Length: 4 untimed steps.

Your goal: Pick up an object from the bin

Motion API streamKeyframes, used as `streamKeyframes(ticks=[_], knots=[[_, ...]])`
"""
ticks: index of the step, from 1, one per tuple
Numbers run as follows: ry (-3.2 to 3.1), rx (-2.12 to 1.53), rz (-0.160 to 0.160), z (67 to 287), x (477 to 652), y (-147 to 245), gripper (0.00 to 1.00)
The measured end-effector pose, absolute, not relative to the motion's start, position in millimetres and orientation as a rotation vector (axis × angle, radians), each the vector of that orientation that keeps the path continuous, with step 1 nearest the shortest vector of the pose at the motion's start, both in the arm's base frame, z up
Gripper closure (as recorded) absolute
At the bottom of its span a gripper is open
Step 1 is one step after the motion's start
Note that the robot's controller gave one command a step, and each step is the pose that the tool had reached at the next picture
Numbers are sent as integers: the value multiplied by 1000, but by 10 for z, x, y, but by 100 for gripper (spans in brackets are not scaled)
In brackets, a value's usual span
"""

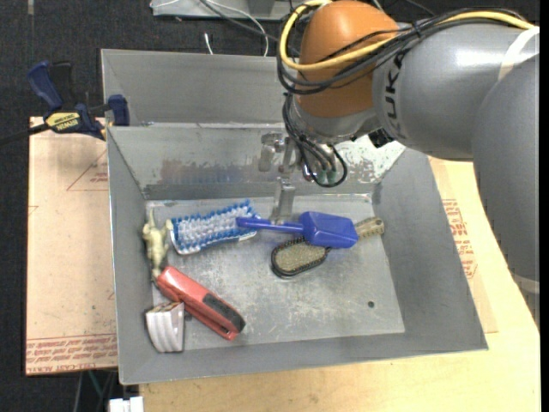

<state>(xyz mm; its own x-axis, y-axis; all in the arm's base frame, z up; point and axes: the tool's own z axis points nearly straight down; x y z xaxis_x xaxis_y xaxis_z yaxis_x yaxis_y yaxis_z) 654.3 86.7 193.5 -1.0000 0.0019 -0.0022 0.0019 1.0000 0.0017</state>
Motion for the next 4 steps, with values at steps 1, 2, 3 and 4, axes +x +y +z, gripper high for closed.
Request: streamKeyframes(ticks=[1,2,3,4], knots=[[3139,3,3,1935,6543,867,0],[3118,-362,4,1604,6540,870,0],[3121,-305,6,1576,6381,1116,0],[3095,-503,2,1092,6115,1092,0]])
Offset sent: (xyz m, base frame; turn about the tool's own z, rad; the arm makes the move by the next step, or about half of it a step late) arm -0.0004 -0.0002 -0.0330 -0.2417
